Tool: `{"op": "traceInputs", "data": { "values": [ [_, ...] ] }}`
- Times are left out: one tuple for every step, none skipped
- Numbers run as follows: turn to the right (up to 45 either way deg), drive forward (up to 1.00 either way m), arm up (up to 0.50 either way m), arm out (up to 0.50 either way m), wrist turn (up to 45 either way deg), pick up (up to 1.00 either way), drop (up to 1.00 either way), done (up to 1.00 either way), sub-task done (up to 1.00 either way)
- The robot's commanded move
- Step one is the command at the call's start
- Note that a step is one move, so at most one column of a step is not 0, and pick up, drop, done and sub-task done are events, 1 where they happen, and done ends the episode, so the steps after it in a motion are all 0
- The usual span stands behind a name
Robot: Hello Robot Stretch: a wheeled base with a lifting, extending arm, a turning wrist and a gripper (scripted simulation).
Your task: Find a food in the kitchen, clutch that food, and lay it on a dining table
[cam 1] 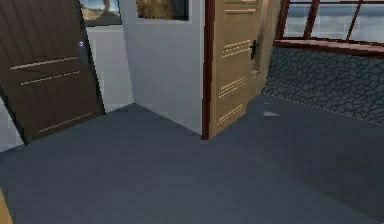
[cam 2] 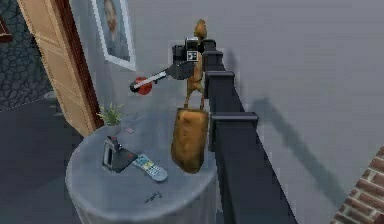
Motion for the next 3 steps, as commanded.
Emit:
{"op": "traceInputs", "data": {
  "values": [
    [0.0, 0.0, 0.0, 0.0, 0.0, 0.0, 1.0, 0.0, 0.0],
    [0.0, 0.0, 0.0, -0.1, 0.0, 0.0, 0.0, 0.0, 0.0],
    [0.0, 0.0, 0.0, 0.0, 0.0, 0.0, 0.0, 1.0, 0.0]
  ]
}}
